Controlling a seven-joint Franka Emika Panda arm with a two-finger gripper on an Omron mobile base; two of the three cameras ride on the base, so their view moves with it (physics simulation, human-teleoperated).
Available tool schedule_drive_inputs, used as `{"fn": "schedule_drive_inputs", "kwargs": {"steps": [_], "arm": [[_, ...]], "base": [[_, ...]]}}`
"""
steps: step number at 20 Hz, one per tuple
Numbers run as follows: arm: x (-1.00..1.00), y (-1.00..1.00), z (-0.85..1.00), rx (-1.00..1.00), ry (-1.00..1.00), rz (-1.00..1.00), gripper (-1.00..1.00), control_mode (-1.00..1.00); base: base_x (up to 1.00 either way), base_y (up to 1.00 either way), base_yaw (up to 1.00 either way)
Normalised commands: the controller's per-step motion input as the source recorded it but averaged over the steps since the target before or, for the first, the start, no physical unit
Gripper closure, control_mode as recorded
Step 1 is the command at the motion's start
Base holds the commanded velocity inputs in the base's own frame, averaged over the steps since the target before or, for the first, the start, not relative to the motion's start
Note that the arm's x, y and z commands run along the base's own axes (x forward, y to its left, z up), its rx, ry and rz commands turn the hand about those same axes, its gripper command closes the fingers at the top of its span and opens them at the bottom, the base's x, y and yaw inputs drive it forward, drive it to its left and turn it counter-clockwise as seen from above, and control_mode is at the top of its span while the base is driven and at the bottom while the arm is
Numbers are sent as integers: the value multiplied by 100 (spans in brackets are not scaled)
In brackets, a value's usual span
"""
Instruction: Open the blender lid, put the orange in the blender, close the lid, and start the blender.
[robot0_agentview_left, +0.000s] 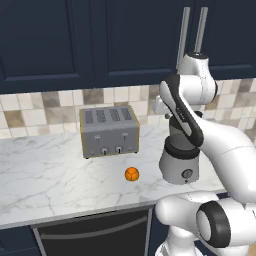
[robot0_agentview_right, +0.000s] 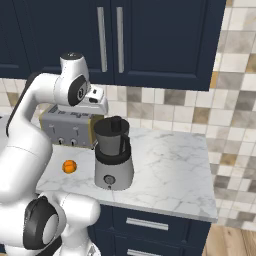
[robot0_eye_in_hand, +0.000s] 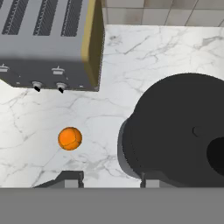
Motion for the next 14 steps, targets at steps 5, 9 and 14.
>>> {"fn": "schedule_drive_inputs", "kwargs": {"steps": [5,9,14], "arm": [[0,-6,0,0,-5,0,-100,-100],[-1,-12,0,0,-4,0,-100,-100],[-1,0,0,0,0,0,-100,-100]], "base": [[0,0,0],[0,0,0],[0,0,0]]}}
